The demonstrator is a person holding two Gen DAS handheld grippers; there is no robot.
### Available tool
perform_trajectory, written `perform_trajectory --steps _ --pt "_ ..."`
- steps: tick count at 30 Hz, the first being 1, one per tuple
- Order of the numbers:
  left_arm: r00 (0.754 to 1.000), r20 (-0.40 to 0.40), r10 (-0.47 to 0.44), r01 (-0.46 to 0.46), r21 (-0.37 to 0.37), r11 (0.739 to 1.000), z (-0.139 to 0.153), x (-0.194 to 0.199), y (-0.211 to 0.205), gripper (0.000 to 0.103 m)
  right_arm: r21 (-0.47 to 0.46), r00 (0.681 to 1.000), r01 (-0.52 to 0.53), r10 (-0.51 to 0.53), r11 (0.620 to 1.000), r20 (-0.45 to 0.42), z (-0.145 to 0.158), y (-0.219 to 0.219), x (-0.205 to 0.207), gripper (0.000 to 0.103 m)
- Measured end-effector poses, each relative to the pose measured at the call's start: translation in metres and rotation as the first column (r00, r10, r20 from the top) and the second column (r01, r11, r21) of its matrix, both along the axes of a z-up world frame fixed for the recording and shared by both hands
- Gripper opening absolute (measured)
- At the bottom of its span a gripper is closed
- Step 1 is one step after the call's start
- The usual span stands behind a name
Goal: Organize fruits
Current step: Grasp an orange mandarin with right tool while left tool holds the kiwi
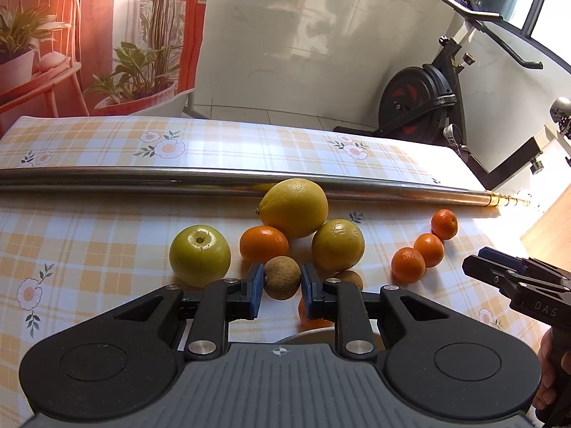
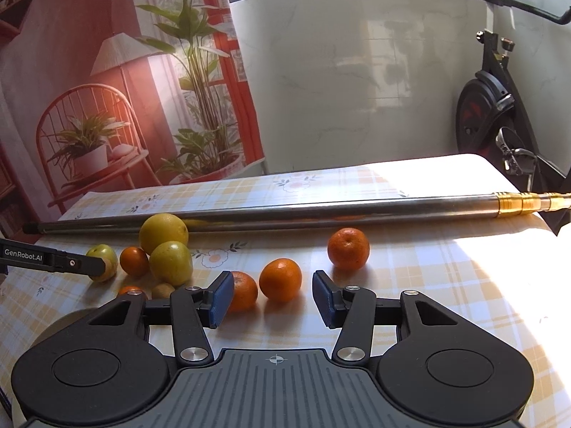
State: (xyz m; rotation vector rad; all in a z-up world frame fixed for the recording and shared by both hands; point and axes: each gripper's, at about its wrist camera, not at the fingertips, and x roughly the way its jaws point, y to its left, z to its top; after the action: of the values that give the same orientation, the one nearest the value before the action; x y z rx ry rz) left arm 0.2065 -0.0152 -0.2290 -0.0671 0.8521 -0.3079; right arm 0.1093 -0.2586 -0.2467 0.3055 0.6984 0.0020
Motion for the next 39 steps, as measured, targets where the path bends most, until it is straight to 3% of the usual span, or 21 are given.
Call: perform_trajectory --steps 13,22,30,34,39 --pt "0.989 0.149 0.023 -0.03 0.043 0.999 0.015 -0.044 0.013 0.024 -0.103 0.991 -0.095 0.105 0.99 0.089 -0.018 0.042 0.014 0.038" --pt "0.987 0.159 0.025 -0.032 0.043 0.999 0.008 -0.055 0.015 0.024 -0.137 0.992 -0.078 0.091 0.987 0.091 -0.031 0.055 0.023 0.034" --pt "0.988 0.156 0.016 -0.026 0.061 0.998 0.001 -0.063 0.015 0.024 -0.158 0.997 -0.052 0.06 0.986 0.049 -0.038 0.055 0.03 0.04" --pt "0.988 0.152 0.017 -0.026 0.058 0.998 -0.001 -0.066 0.016 0.024 -0.155 0.998 -0.046 0.051 0.987 0.028 -0.041 0.054 0.032 0.033" --pt "0.989 0.146 0.027 -0.035 0.053 0.998 -0.001 -0.067 0.02 0.024 -0.125 0.999 -0.016 0.019 0.992 0.03 -0.043 0.05 0.029 0.033"
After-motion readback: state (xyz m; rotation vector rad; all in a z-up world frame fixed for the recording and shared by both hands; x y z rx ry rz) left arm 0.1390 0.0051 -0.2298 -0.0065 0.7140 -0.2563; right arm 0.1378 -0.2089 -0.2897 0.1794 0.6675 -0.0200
